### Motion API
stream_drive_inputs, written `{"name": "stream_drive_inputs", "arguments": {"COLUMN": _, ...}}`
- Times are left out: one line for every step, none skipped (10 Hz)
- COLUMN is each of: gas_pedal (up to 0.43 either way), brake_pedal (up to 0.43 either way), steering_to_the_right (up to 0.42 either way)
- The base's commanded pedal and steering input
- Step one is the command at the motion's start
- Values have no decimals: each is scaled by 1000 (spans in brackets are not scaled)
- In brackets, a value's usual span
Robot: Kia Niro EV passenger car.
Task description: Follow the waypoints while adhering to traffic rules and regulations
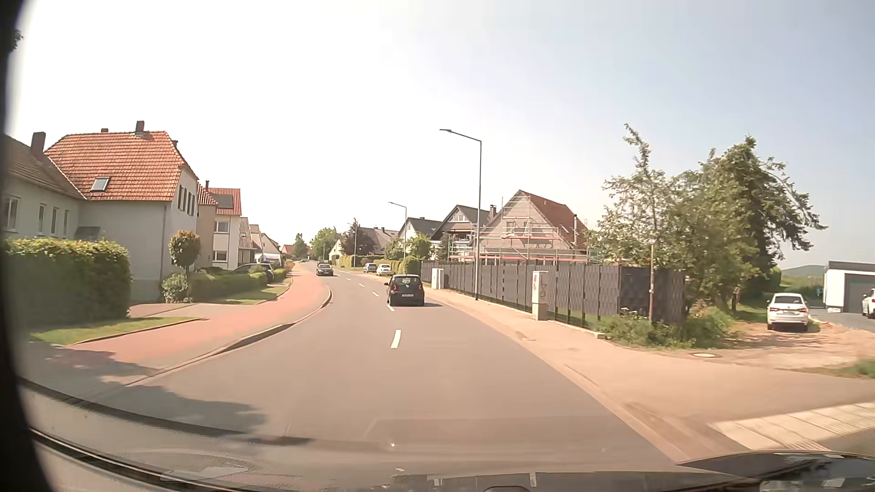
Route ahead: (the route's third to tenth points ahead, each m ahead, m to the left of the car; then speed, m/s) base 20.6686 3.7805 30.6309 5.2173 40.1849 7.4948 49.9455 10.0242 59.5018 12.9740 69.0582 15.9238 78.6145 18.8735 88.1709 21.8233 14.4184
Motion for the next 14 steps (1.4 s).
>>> {"name": "stream_drive_inputs", "arguments": {"gas_pedal": 47, "brake_pedal": 0, "steering_to_the_right": -29}}
{"name": "stream_drive_inputs", "arguments": {"gas_pedal": 47, "brake_pedal": 0, "steering_to_the_right": -29}}
{"name": "stream_drive_inputs", "arguments": {"gas_pedal": 47, "brake_pedal": 0, "steering_to_the_right": -30}}
{"name": "stream_drive_inputs", "arguments": {"gas_pedal": 47, "brake_pedal": 0, "steering_to_the_right": -31}}
{"name": "stream_drive_inputs", "arguments": {"gas_pedal": 47, "brake_pedal": 0, "steering_to_the_right": -32}}
{"name": "stream_drive_inputs", "arguments": {"gas_pedal": 47, "brake_pedal": 0, "steering_to_the_right": -33}}
{"name": "stream_drive_inputs", "arguments": {"gas_pedal": 39, "brake_pedal": 0, "steering_to_the_right": -33}}
{"name": "stream_drive_inputs", "arguments": {"gas_pedal": 39, "brake_pedal": 0, "steering_to_the_right": -33}}
{"name": "stream_drive_inputs", "arguments": {"gas_pedal": 28, "brake_pedal": 0, "steering_to_the_right": -33}}
{"name": "stream_drive_inputs", "arguments": {"gas_pedal": 28, "brake_pedal": 0, "steering_to_the_right": -31}}
{"name": "stream_drive_inputs", "arguments": {"gas_pedal": 28, "brake_pedal": 0, "steering_to_the_right": -30}}
{"name": "stream_drive_inputs", "arguments": {"gas_pedal": 28, "brake_pedal": 0, "steering_to_the_right": -30}}
{"name": "stream_drive_inputs", "arguments": {"gas_pedal": 28, "brake_pedal": 0, "steering_to_the_right": -30}}
{"name": "stream_drive_inputs", "arguments": {"gas_pedal": 28, "brake_pedal": 0, "steering_to_the_right": -30}}
